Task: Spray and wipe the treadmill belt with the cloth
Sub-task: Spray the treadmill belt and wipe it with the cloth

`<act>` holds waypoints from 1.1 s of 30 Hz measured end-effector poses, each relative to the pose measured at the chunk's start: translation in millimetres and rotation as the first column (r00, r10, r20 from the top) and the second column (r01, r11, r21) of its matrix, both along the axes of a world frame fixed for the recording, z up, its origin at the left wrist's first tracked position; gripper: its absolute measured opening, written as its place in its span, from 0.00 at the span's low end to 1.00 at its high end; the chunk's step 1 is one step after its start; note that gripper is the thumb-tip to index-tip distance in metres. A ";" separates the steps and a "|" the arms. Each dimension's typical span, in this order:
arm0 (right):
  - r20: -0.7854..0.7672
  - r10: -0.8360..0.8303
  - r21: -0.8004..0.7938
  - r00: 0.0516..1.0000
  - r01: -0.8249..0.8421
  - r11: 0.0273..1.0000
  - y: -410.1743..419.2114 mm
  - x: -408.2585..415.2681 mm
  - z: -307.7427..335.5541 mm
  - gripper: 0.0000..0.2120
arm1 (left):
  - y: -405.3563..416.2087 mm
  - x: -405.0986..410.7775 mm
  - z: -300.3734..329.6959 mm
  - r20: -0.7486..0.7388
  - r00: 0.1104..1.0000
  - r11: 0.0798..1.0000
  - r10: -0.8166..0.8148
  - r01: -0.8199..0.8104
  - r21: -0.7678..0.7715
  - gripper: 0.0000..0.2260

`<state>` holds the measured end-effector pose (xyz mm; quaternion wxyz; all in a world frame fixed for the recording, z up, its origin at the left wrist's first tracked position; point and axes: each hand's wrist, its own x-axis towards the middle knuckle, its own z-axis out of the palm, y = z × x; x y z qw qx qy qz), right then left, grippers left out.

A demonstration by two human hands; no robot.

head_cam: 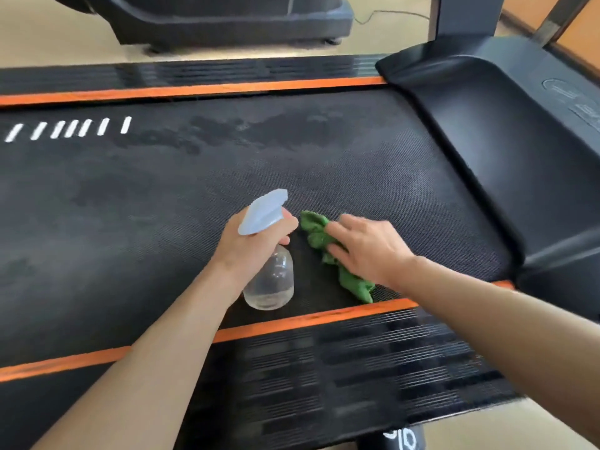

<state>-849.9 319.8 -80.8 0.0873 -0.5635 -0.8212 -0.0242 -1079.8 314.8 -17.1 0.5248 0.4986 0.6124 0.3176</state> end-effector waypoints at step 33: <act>-0.246 -0.224 -0.054 0.943 0.218 0.975 53.7 -97.1 -7.8 0.15 | 40.5 -25.3 -24.9 0.108 0.966 0.950 0.235 -0.205 -0.235 0.10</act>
